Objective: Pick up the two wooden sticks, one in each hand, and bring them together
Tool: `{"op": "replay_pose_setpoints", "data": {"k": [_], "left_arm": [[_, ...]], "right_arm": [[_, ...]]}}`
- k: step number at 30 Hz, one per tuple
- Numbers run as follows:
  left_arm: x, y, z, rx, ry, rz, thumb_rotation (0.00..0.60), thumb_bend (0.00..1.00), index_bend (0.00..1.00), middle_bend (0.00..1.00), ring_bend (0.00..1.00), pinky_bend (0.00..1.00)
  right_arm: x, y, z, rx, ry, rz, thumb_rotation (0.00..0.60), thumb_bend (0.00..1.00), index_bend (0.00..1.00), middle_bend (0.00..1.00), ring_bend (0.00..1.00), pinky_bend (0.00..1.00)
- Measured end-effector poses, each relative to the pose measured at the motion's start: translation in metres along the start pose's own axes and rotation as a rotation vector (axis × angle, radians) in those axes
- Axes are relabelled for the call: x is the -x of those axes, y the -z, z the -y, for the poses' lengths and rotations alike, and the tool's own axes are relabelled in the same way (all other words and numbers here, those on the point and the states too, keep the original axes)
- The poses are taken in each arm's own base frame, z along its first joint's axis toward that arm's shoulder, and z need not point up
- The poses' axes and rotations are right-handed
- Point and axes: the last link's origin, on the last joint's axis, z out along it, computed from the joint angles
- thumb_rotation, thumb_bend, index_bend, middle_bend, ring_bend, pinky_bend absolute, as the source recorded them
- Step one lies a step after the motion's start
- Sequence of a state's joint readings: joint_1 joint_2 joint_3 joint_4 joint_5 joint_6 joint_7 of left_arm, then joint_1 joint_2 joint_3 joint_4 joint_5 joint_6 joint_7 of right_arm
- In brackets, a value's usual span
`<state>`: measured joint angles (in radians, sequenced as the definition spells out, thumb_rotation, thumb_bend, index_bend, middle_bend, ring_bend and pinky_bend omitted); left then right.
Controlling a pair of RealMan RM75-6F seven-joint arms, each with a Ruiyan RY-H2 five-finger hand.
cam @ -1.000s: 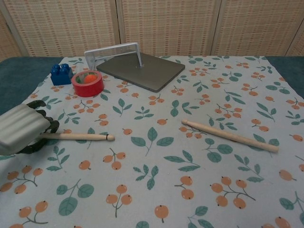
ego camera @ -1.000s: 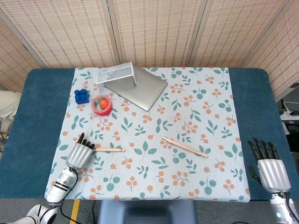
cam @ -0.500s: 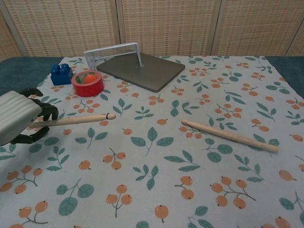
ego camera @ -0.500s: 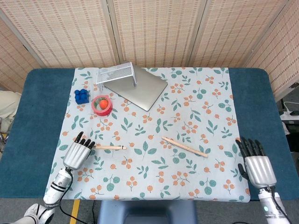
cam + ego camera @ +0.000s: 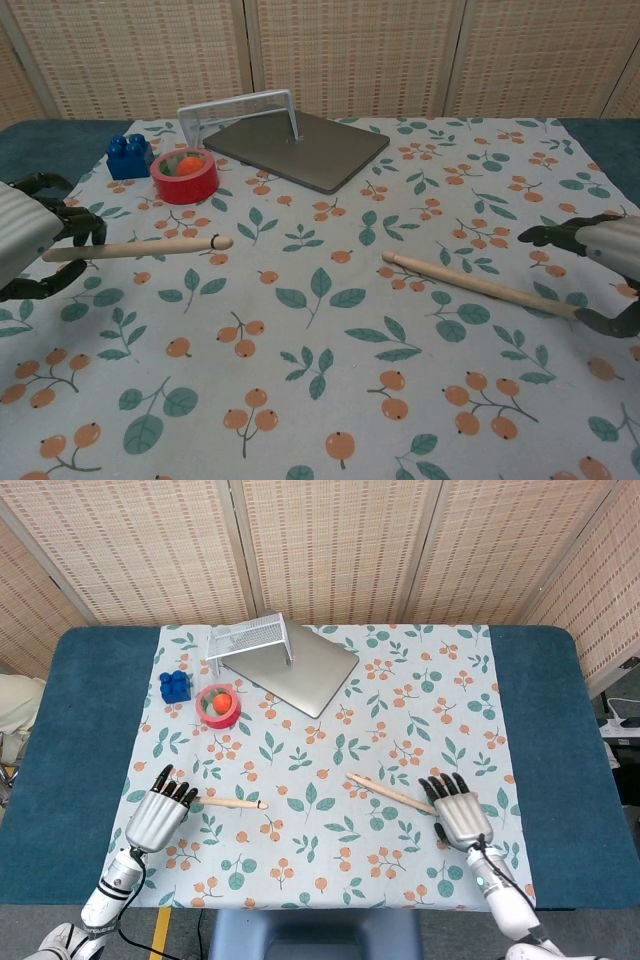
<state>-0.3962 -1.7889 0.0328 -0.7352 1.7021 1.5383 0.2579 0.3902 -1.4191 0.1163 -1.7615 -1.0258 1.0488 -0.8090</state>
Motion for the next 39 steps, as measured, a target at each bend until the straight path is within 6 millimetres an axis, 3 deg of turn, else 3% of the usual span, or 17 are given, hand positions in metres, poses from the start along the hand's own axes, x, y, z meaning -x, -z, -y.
{"op": "replay_pose_setpoints", "data": {"k": [4,6,12,20,36,39], "left_arm": [[-0.001,0.002,0.002,-0.003,0.003,-0.001,0.600,0.58,0.84,0.87,0.56,0.24],[0.000,0.002,0.003,-0.003,0.002,0.006,0.600,0.58,0.84,0.87,0.56,0.24],[0.003,0.002,0.004,-0.005,0.002,0.024,0.600,0.58,0.84,0.87,0.56,0.24],[0.005,0.002,0.005,-0.011,0.019,0.030,0.600,0.58,0.84,0.88,0.56,0.24],[0.006,0.003,0.008,-0.016,0.005,0.026,0.600,0.57,0.84,0.88,0.56,0.25],[0.006,0.003,0.009,-0.019,0.005,0.025,0.600,0.57,0.84,0.88,0.56,0.25]], "right_arm": [[0.005,-0.020,0.030,0.010,0.033,0.006,0.600,0.37,0.18,0.21,0.00,0.00],[0.007,-0.027,0.036,0.024,0.058,0.008,0.600,0.37,0.22,0.24,0.01,0.00],[0.012,-0.039,0.041,0.058,0.101,0.020,0.600,0.37,0.34,0.34,0.09,0.00],[0.015,-0.037,0.041,0.051,0.113,0.005,0.600,0.37,0.54,0.47,0.21,0.00],[0.015,-0.026,0.045,0.033,0.229,-0.007,0.600,0.37,0.58,0.51,0.26,0.00],[0.014,-0.024,0.046,0.027,0.256,-0.020,0.600,0.37,0.66,0.58,0.34,0.00]]}}
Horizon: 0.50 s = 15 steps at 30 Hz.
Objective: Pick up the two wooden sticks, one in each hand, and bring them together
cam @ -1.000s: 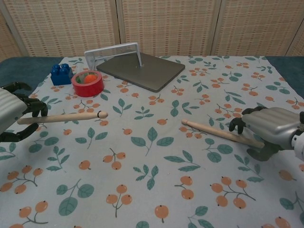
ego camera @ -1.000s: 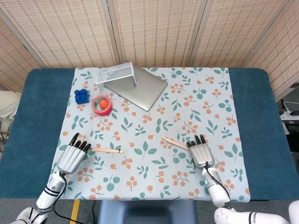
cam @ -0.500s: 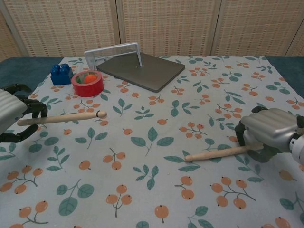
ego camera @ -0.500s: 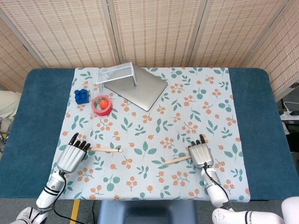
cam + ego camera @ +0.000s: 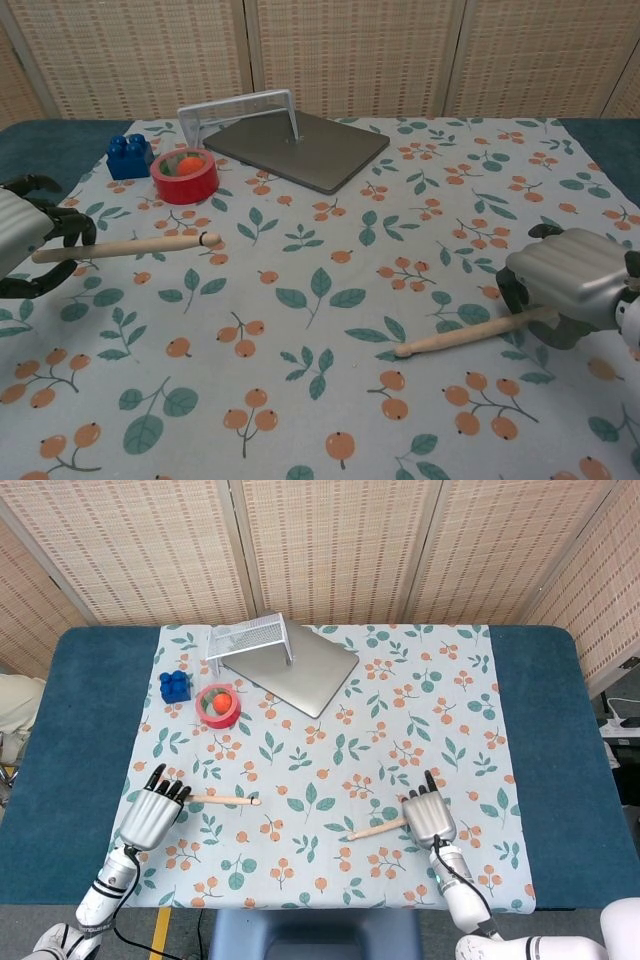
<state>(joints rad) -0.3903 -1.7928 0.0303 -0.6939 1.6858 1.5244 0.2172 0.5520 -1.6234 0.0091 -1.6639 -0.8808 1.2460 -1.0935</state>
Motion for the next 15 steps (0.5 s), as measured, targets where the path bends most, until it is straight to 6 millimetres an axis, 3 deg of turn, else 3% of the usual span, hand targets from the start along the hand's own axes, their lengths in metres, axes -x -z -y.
{"op": "replay_pose_setpoints", "data": {"k": [3,15], "left_arm": [[-0.0003,0.0002,0.0002,0.000,0.001,-0.001,0.600,0.57,0.84,0.88,0.56,0.25],[-0.0005,0.0011,0.0045,-0.016,0.002,0.002,0.600,0.57,0.84,0.88,0.56,0.25]], "right_arm": [[-0.0004,0.0019,0.0016,-0.004,0.014,-0.015,0.600,0.37,0.76,0.67,0.43,0.00],[0.0049,0.0012,0.0050,-0.024,-0.009,-0.035,0.600,0.37,0.99,0.86,0.62,0.03]]}}
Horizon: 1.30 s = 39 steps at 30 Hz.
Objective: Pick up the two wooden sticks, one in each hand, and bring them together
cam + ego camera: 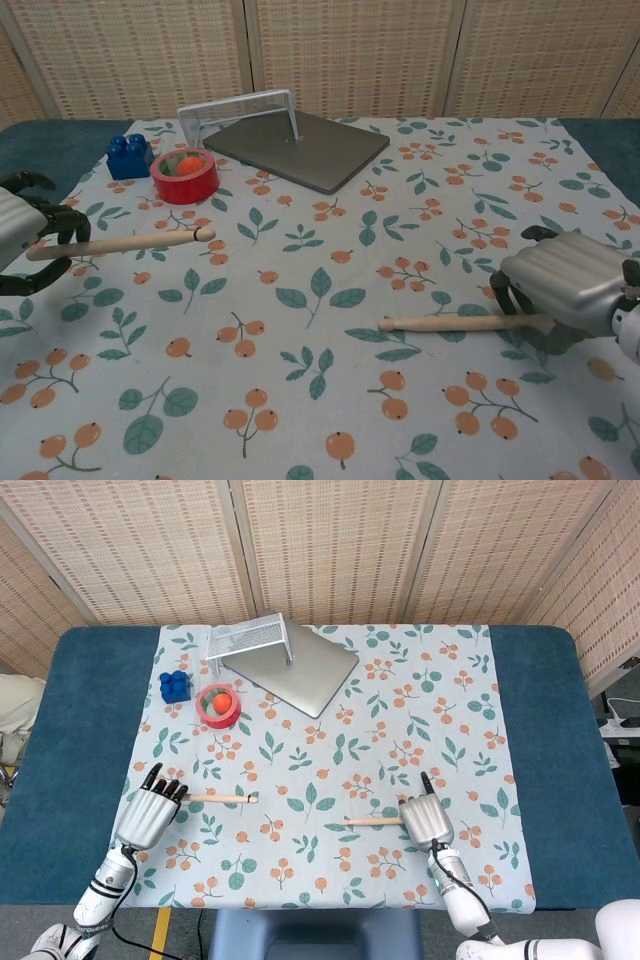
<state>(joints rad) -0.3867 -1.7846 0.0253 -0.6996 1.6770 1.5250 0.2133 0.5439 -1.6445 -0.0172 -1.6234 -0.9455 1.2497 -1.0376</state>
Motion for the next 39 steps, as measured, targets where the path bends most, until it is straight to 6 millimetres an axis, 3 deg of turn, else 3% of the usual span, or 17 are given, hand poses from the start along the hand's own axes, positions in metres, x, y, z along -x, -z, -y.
{"op": "replay_pose_setpoints", "data": {"k": [12,20,28,39], "left_arm": [[-0.004,-0.006,0.018,-0.072,0.044,0.023,0.600,0.58,0.84,0.88,0.56,0.26],[-0.007,-0.013,0.027,-0.140,0.160,0.049,0.600,0.58,0.85,0.88,0.56,0.26],[-0.028,-0.030,0.006,-0.088,0.241,0.041,0.600,0.57,0.85,0.88,0.56,0.26],[-0.052,-0.058,-0.026,-0.020,0.213,0.055,0.600,0.57,0.85,0.88,0.57,0.26]], "right_arm": [[-0.006,0.003,-0.004,-0.056,-0.132,-0.097,0.600,0.37,1.00,0.91,0.66,0.08],[-0.020,0.004,-0.010,-0.072,-0.353,-0.179,0.600,0.37,1.00,0.91,0.66,0.11],[-0.048,-0.010,0.017,-0.157,-0.514,-0.261,0.600,0.37,1.00,0.91,0.66,0.11],[-0.078,-0.015,0.054,-0.245,-0.544,-0.275,0.600,0.37,1.00,0.91,0.66,0.11]]}}
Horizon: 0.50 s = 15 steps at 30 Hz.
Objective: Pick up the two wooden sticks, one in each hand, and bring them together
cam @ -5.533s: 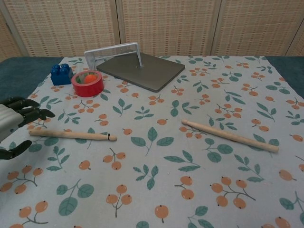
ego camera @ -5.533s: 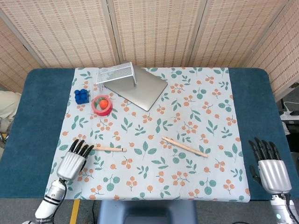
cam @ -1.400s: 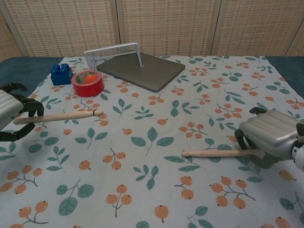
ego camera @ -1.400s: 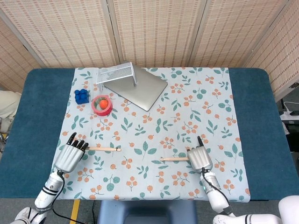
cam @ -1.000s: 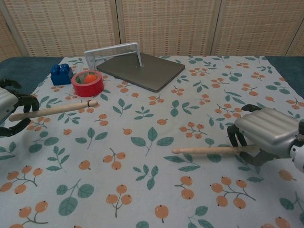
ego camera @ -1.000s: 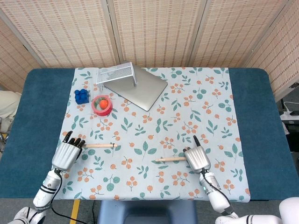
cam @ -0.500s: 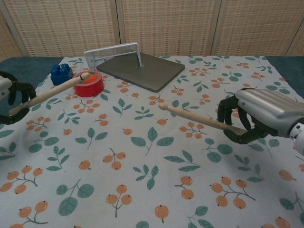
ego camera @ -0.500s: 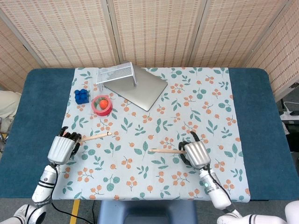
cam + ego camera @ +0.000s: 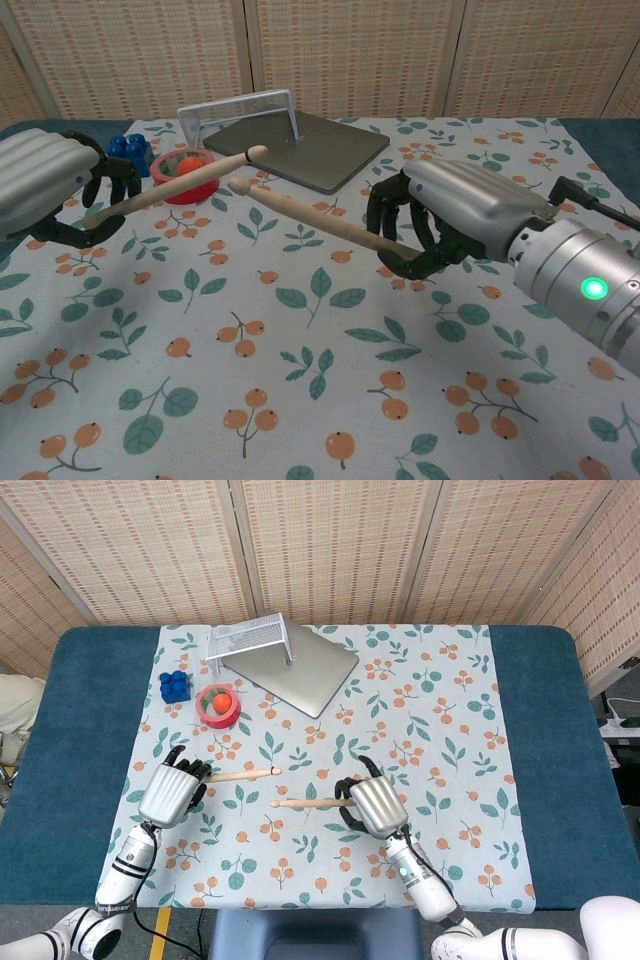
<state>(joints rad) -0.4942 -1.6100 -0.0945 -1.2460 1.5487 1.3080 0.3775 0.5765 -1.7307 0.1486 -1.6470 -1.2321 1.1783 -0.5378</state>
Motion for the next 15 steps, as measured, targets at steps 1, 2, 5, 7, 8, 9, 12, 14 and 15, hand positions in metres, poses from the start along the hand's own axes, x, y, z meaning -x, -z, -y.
{"op": "replay_pose_setpoints", "data": {"k": [1,2,5,7,8,9,12,14,15], "left_arm": [[-0.001,-0.002,-0.003,0.003,-0.001,0.000,0.600,0.57,0.85,0.88,0.57,0.26],[-0.003,-0.003,-0.005,0.005,0.000,-0.002,0.600,0.57,0.85,0.88,0.57,0.26],[-0.008,-0.007,-0.014,0.013,0.008,-0.010,0.600,0.57,0.85,0.88,0.57,0.26],[-0.012,-0.009,-0.019,0.022,0.013,-0.017,0.600,0.57,0.85,0.88,0.57,0.26],[-0.014,-0.009,-0.022,0.026,0.014,-0.020,0.600,0.57,0.85,0.88,0.57,0.26],[-0.015,-0.008,-0.024,0.031,0.016,-0.024,0.600,0.57,0.85,0.88,0.57,0.26],[-0.019,-0.005,-0.030,0.049,0.017,-0.033,0.600,0.57,0.85,0.88,0.57,0.26],[-0.020,-0.003,-0.032,0.060,0.012,-0.037,0.600,0.57,0.85,0.88,0.57,0.26],[-0.020,-0.001,-0.034,0.066,0.009,-0.040,0.600,0.57,0.85,0.88,0.57,0.26]], "right_arm": [[0.000,-0.001,0.005,-0.007,0.001,0.003,0.600,0.37,1.00,0.91,0.66,0.11],[-0.001,-0.002,0.008,-0.012,0.002,0.003,0.600,0.37,1.00,0.91,0.66,0.11],[-0.002,-0.006,0.017,-0.016,-0.002,0.001,0.600,0.37,1.00,0.91,0.66,0.11],[-0.003,-0.010,0.020,-0.011,-0.003,-0.001,0.600,0.37,1.00,0.91,0.66,0.11],[-0.004,-0.011,0.021,-0.008,-0.002,-0.003,0.600,0.37,1.00,0.91,0.66,0.11],[-0.004,-0.013,0.022,-0.005,0.000,-0.005,0.600,0.37,1.00,0.91,0.66,0.11],[-0.006,-0.017,0.021,0.012,0.002,-0.013,0.600,0.37,1.00,0.91,0.66,0.11],[-0.007,-0.018,0.019,0.022,0.004,-0.016,0.600,0.37,1.00,0.91,0.66,0.11],[-0.007,-0.018,0.019,0.024,0.007,-0.018,0.600,0.37,1.00,0.91,0.66,0.11]]}}
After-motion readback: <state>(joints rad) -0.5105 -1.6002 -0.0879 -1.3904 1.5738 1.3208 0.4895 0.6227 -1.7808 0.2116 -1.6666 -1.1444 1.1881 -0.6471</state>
